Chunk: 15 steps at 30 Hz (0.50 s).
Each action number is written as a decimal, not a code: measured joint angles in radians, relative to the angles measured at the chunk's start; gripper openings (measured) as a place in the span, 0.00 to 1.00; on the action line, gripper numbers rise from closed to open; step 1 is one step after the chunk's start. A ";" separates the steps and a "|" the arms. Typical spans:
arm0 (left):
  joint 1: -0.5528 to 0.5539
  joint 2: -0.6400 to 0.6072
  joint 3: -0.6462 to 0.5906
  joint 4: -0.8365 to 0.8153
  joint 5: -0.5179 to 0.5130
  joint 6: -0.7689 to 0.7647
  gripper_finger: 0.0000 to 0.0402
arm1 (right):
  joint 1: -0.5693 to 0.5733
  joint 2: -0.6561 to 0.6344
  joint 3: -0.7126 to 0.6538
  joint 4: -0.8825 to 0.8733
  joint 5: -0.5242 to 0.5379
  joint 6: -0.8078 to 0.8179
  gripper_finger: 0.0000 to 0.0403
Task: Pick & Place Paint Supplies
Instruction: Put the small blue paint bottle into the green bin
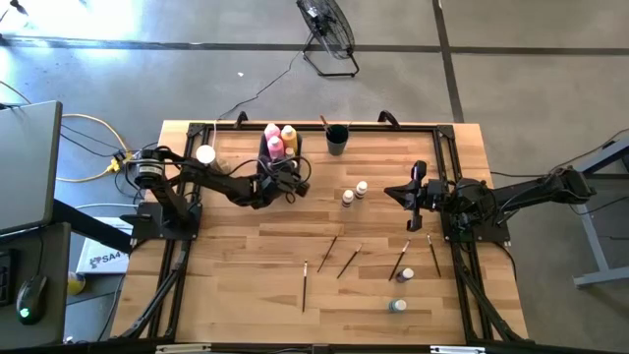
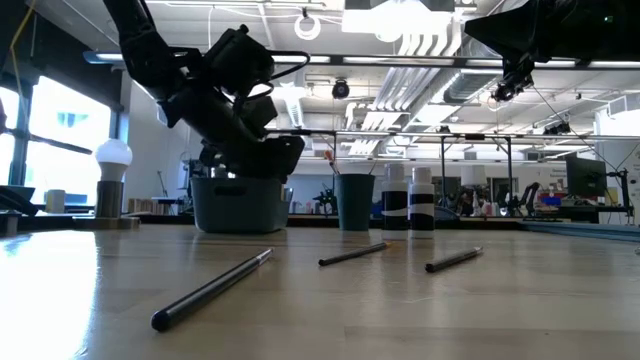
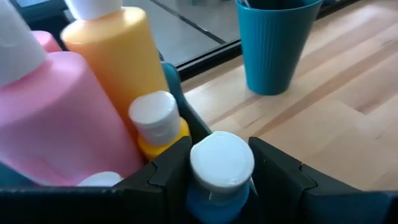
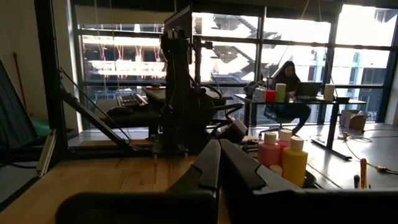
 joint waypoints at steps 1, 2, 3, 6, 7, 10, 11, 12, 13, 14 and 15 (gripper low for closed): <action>0.000 0.000 0.000 -0.001 -0.009 0.000 0.39 | 0.000 0.000 0.000 0.000 0.000 0.000 0.00; 0.000 0.000 0.000 -0.002 -0.023 0.002 0.39 | 0.000 0.000 0.000 0.000 0.000 0.000 0.00; 0.000 0.000 0.000 -0.003 -0.032 0.005 0.39 | 0.000 0.000 0.000 0.000 0.000 0.000 0.00; 0.000 -0.005 0.000 -0.004 -0.033 0.024 0.39 | 0.000 0.000 0.000 -0.005 0.000 0.000 0.00; 0.000 -0.006 0.000 -0.004 -0.034 0.029 0.39 | 0.000 0.000 0.000 -0.009 0.000 0.000 0.00; 0.000 -0.006 0.010 -0.004 -0.034 0.060 0.39 | 0.000 0.000 0.000 -0.016 0.000 0.000 0.00; 0.000 -0.006 0.015 -0.003 -0.034 0.074 0.39 | 0.000 0.000 0.000 -0.015 0.000 0.000 0.00; 0.000 -0.006 0.018 0.000 -0.034 0.082 0.39 | 0.000 0.000 0.000 -0.015 0.000 0.000 0.00; 0.000 -0.006 0.021 0.000 -0.035 0.085 0.39 | 0.000 0.000 0.000 -0.015 0.000 0.000 0.00; 0.000 -0.006 0.022 0.000 -0.035 0.086 0.39 | 0.000 0.000 0.000 -0.015 0.000 0.000 0.00; 0.000 -0.006 0.022 0.000 -0.035 0.087 0.40 | 0.000 0.000 0.000 -0.015 0.000 0.000 0.00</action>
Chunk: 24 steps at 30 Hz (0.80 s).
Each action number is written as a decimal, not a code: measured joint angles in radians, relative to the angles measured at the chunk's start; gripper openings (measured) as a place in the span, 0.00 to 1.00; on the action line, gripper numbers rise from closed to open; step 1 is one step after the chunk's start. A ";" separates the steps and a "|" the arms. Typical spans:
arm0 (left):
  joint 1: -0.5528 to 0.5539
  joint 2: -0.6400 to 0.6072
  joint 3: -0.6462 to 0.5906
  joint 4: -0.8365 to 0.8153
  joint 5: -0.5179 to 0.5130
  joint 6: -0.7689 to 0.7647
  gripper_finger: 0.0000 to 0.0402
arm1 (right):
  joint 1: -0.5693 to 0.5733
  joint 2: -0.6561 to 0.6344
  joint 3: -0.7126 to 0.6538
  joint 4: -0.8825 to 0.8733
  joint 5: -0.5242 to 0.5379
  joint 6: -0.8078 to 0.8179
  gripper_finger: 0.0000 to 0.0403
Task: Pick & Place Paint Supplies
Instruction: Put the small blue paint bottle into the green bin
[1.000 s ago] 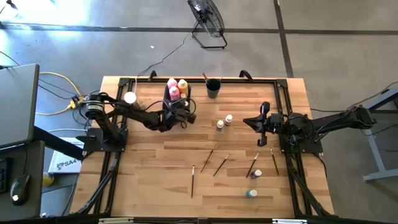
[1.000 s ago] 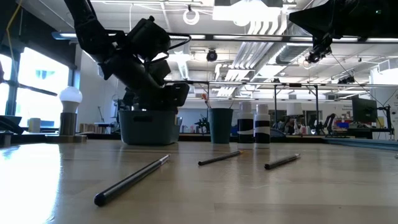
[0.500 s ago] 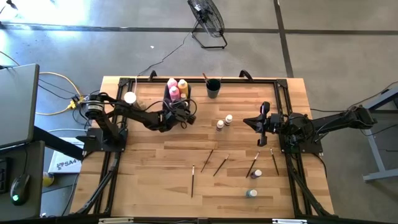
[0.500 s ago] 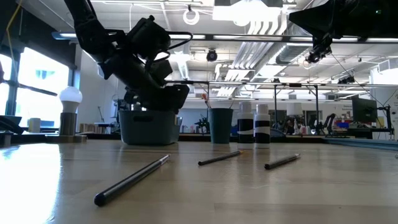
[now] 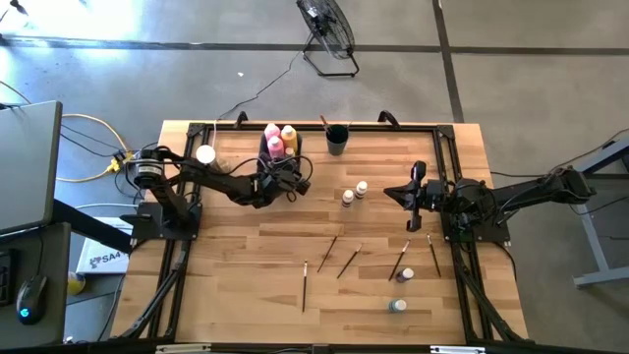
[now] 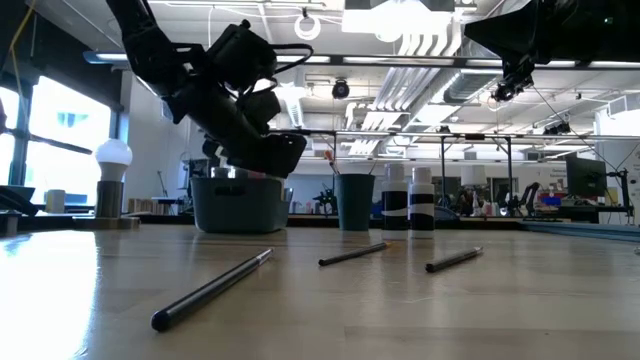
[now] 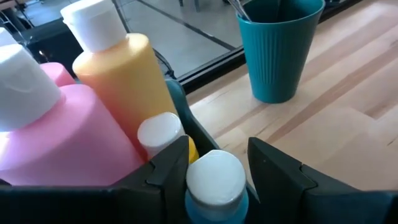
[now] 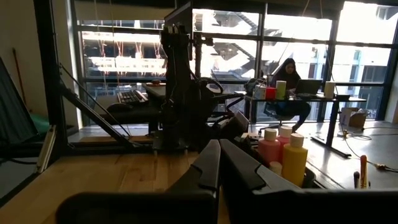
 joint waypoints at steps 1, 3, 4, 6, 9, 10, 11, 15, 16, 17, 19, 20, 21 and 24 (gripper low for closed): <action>0.000 0.000 0.000 0.000 0.000 0.000 0.41 | 0.000 0.000 0.000 0.000 0.000 0.000 0.00; 0.000 0.000 0.000 0.000 0.000 0.000 0.45 | 0.000 0.000 0.000 0.000 0.000 0.000 0.00; 0.000 0.000 0.000 0.000 0.000 0.000 0.47 | 0.000 0.000 0.000 0.000 0.000 0.000 0.00; 0.000 0.000 0.000 0.000 0.000 0.000 0.53 | 0.000 0.000 0.000 0.000 0.000 0.000 0.00; 0.000 0.000 0.000 0.000 -0.001 0.020 0.62 | 0.000 0.000 0.000 0.000 0.000 0.000 0.00; 0.000 0.000 0.000 0.000 -0.001 0.027 0.65 | 0.000 0.000 0.000 0.000 0.000 0.000 0.00; 0.000 0.000 0.000 0.000 -0.001 0.035 0.67 | 0.000 0.000 0.000 0.000 0.000 0.000 0.00; 0.000 -0.001 0.000 0.001 -0.006 0.053 0.74 | 0.000 0.000 0.000 0.000 0.000 0.000 0.00; 0.000 -0.002 0.000 0.001 -0.012 0.053 0.75 | 0.000 0.000 0.000 0.000 0.000 0.000 0.00; 0.000 -0.008 0.000 -0.001 -0.018 0.053 0.76 | 0.000 0.000 0.000 0.000 0.000 0.000 0.00; 0.000 -0.016 0.001 0.012 -0.030 0.076 0.76 | 0.000 0.000 0.000 0.000 0.000 0.000 0.00; 0.000 -0.025 0.001 0.011 -0.030 0.094 0.76 | 0.000 0.000 0.000 -0.001 0.000 0.000 0.00; 0.000 -0.037 0.000 0.006 -0.030 0.104 0.76 | 0.000 0.000 0.000 0.000 0.000 0.000 0.00; 0.000 -0.072 0.009 0.010 -0.024 0.126 0.76 | 0.000 0.000 0.000 -0.002 0.001 0.000 0.00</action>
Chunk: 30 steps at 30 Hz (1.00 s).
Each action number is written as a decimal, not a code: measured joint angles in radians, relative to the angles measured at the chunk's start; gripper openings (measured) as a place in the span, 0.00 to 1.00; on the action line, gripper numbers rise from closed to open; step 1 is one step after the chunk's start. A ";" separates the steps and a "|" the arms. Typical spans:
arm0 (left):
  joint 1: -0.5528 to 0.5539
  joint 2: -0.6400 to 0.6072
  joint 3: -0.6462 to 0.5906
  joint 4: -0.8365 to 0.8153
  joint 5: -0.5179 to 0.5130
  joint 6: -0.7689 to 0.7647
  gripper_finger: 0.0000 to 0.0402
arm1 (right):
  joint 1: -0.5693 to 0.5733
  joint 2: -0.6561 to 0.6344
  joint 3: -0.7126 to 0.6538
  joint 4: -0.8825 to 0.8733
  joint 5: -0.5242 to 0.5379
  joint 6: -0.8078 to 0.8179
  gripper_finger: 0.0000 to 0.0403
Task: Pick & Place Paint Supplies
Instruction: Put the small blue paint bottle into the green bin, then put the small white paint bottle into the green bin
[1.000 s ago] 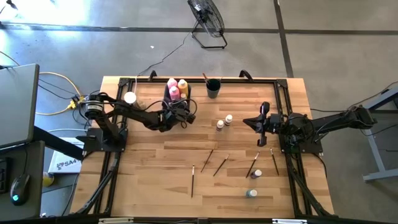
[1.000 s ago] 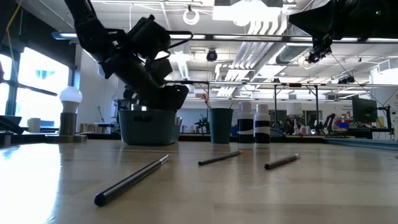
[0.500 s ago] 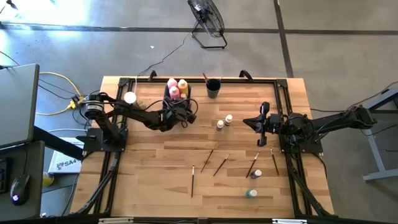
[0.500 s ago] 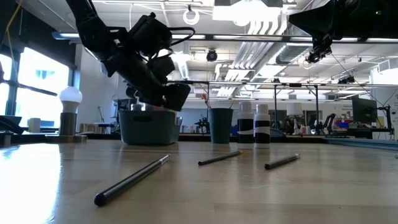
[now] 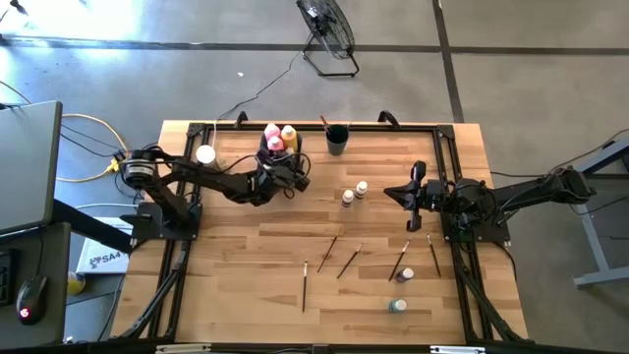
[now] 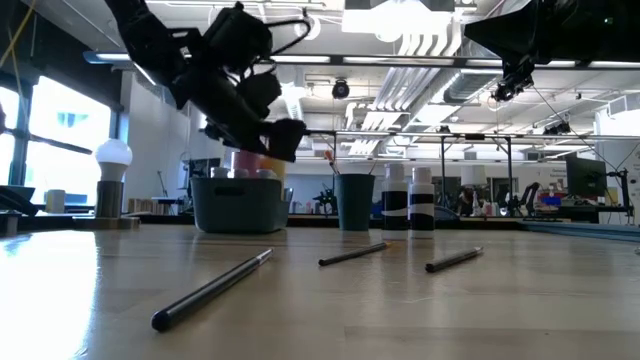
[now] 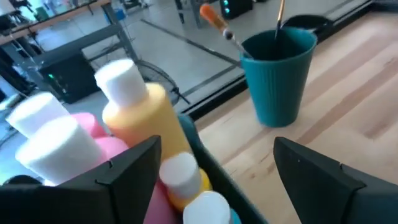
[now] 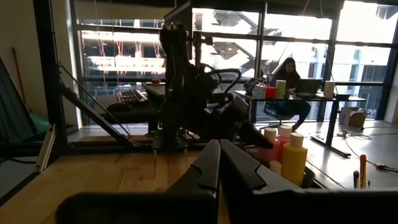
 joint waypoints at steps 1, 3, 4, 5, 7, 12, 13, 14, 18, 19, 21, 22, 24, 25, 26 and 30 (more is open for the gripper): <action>-0.001 -0.016 0.002 -0.008 0.010 0.001 0.76 | 0.000 0.000 0.000 0.001 0.001 0.000 0.00; -0.002 -0.034 0.015 -0.004 0.044 0.001 0.76 | 0.000 0.000 0.000 0.000 0.001 0.000 0.00; -0.002 -0.044 0.018 -0.005 0.065 0.001 0.76 | 0.000 0.000 0.000 0.000 0.000 0.000 0.00; -0.002 -0.053 0.019 -0.010 0.081 0.001 0.76 | 0.000 0.000 0.000 0.001 0.001 0.000 0.00; -0.002 -0.055 0.029 -0.005 0.116 0.001 0.76 | 0.000 0.000 0.000 0.000 0.001 0.000 0.00; -0.002 -0.055 0.030 -0.028 0.142 0.001 0.76 | 0.000 0.000 0.000 0.001 0.000 0.000 0.00; -0.002 -0.054 0.030 -0.036 0.144 0.001 0.76 | 0.000 0.000 0.000 0.001 0.000 0.000 0.00; -0.001 -0.054 0.030 -0.041 0.145 -0.004 0.76 | 0.000 0.000 0.000 0.001 0.000 0.000 0.00; 0.000 -0.054 0.030 -0.025 0.212 -0.007 0.76 | 0.000 0.000 0.000 0.002 0.000 0.000 0.00; -0.001 -0.054 0.030 -0.020 0.243 -0.007 0.76 | 0.000 0.000 0.000 0.002 0.000 0.000 0.00; -0.008 -0.054 0.030 -0.002 0.316 -0.007 0.76 | 0.000 0.000 0.000 0.002 0.000 0.000 0.00; -0.011 -0.054 0.030 0.009 0.352 -0.004 0.76 | 0.000 0.000 0.000 0.002 0.000 0.000 0.00; -0.025 -0.054 0.030 0.028 0.414 0.020 0.76 | 0.000 0.000 0.000 0.002 0.000 0.000 0.00; -0.031 -0.054 0.030 0.038 0.450 0.043 0.76 | 0.000 0.000 0.000 0.002 0.000 0.000 0.00; -0.041 -0.054 0.030 0.048 0.484 0.072 0.76 | 0.000 0.000 0.000 0.002 0.000 0.000 0.00; -0.073 -0.054 0.030 0.092 0.661 0.196 0.76 | 0.000 0.000 0.000 0.002 0.000 0.000 0.00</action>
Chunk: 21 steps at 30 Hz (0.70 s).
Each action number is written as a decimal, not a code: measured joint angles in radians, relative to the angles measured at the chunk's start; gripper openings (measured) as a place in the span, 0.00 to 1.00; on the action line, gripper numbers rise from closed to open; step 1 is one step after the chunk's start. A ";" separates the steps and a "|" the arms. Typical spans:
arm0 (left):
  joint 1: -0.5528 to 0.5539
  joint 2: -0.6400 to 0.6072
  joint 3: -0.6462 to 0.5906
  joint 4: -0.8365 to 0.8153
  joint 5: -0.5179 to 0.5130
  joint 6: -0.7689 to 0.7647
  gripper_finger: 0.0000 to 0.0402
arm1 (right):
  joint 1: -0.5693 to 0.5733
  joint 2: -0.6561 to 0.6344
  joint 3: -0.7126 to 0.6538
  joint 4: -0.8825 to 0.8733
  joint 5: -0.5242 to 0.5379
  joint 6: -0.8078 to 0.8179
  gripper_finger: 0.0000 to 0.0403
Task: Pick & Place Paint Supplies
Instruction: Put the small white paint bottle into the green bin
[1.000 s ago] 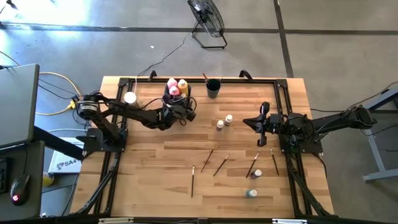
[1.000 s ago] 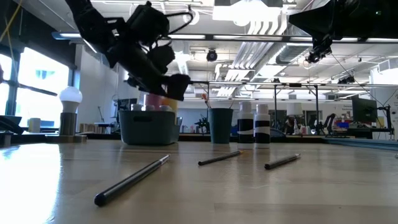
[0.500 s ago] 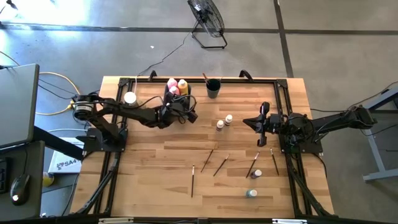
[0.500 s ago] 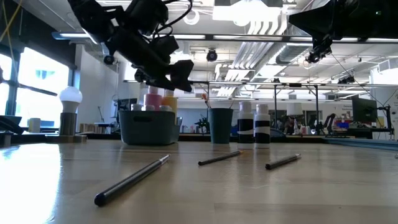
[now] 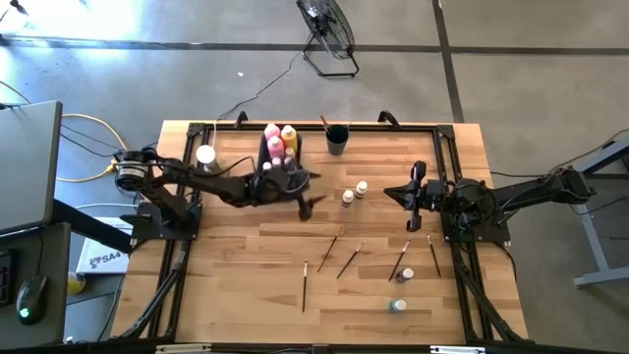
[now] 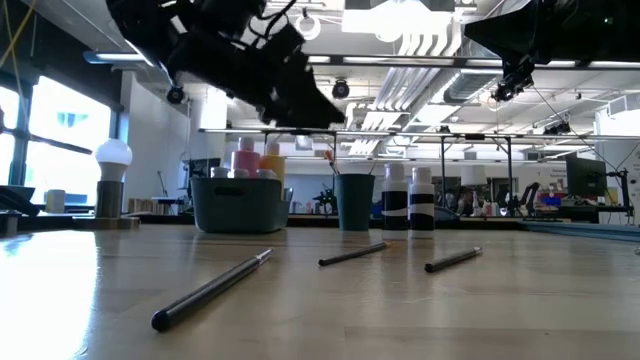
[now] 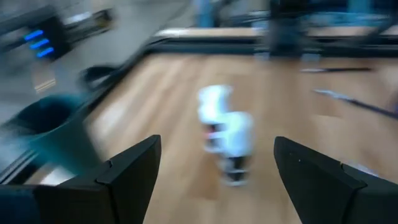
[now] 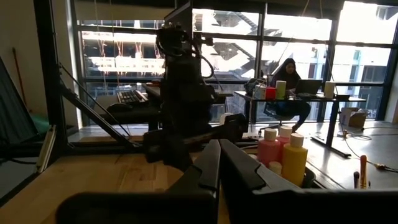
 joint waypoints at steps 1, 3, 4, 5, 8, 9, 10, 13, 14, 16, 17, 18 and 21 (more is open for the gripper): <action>-0.006 0.000 0.000 0.008 0.039 0.021 0.76 | 0.000 0.000 0.000 0.000 0.000 0.000 0.00; -0.015 0.000 0.000 0.015 0.088 0.052 0.76 | 0.000 0.000 0.000 0.000 0.000 0.000 0.00; -0.016 0.000 0.000 0.014 0.096 0.063 0.76 | 0.000 0.000 0.000 0.000 0.000 0.000 0.00; -0.015 0.000 0.000 0.011 0.101 0.065 0.76 | 0.000 0.000 0.000 0.000 0.000 0.000 0.00; -0.012 0.000 0.000 0.003 0.098 0.058 0.76 | 0.000 0.000 0.000 0.000 0.000 0.000 0.00; -0.011 0.000 0.000 0.001 0.097 0.057 0.76 | 0.000 0.000 0.000 0.000 0.000 0.000 0.00; -0.011 0.000 0.000 -0.002 0.097 0.056 0.76 | 0.000 0.000 0.000 0.000 0.000 0.000 0.00; -0.012 0.000 0.000 -0.013 0.097 0.056 0.76 | 0.000 0.000 0.000 0.000 0.000 0.000 0.00; -0.012 0.000 0.000 -0.013 0.097 0.056 0.76 | 0.000 0.000 0.000 0.000 0.000 0.000 0.00; -0.012 0.000 0.000 -0.015 0.097 0.051 0.76 | 0.000 0.000 0.000 0.000 0.000 0.000 0.00; -0.012 0.000 0.000 -0.020 0.097 0.042 0.76 | 0.000 0.000 0.000 0.000 0.000 0.000 0.00; -0.012 0.000 0.000 -0.022 0.096 0.029 0.76 | 0.000 0.000 0.000 0.000 0.000 0.000 0.00; -0.012 0.000 0.000 -0.021 0.097 -0.005 0.76 | 0.000 0.000 0.000 0.000 0.000 0.000 0.00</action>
